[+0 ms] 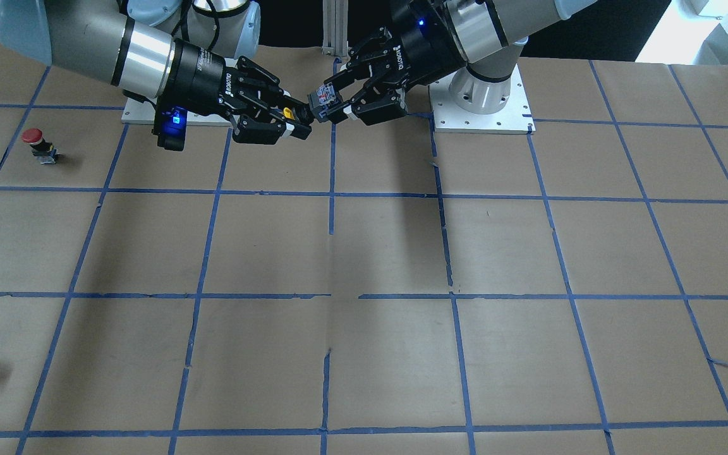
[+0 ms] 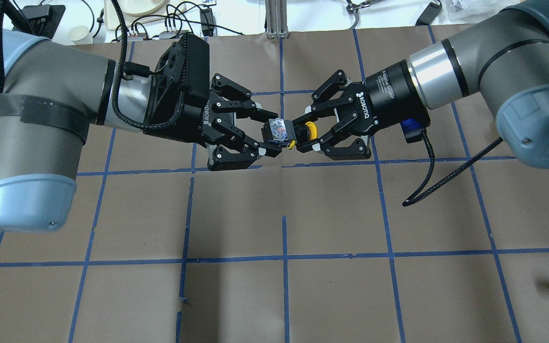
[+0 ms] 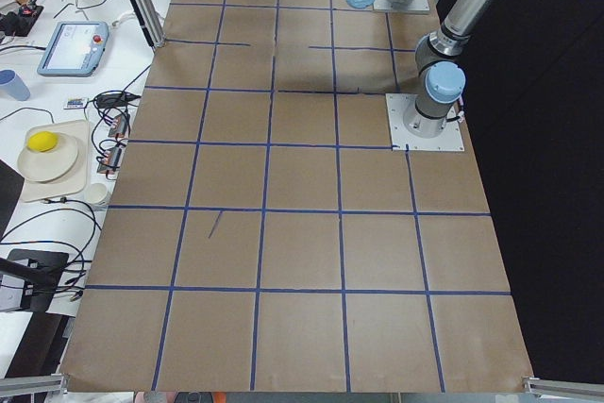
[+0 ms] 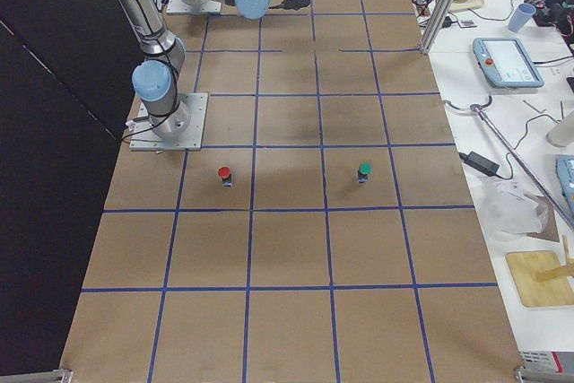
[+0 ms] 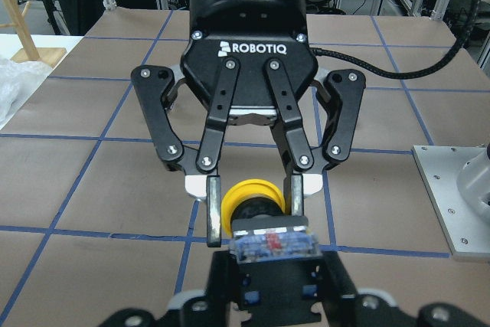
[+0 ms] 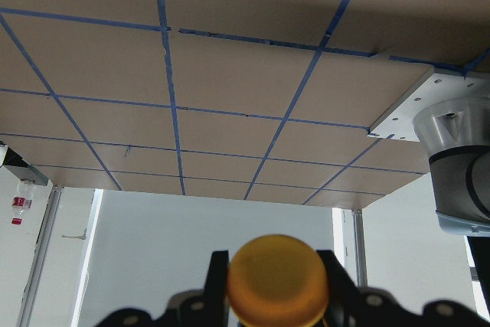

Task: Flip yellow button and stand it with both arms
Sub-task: 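Open the left gripper and pull it back while the right gripper carries the button away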

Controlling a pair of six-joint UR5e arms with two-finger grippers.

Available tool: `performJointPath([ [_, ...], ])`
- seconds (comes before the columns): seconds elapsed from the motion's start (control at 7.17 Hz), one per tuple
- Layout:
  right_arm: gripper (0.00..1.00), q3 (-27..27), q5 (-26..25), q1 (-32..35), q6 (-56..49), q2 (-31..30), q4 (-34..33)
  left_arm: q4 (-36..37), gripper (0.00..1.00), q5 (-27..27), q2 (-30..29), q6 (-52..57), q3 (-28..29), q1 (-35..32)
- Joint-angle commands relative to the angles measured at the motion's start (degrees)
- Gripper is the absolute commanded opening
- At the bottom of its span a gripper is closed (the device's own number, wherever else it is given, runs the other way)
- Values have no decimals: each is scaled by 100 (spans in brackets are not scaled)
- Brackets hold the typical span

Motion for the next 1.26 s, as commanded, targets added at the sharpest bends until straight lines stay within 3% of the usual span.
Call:
performJointPath([
  [0.0,9,1,-5,-6,4,0,0,7,82,6,-5,-83,10,2],
  [0.28,7,-16,-109,-76,-5,17,-87,7,82,15,-14,-91,19,2],
  [0.7,5,-244,-1014,-532,-742,9,-220,-2,82,85,-23,-319,168,10],
  [0.84,4,-349,-1642,-647,-1622,9,-202,-11,82,112,-23,-355,221,2],
  [1.12,3,-412,-3126,-1155,-4158,26,-185,-115,82,864,-84,-573,527,-68],
])
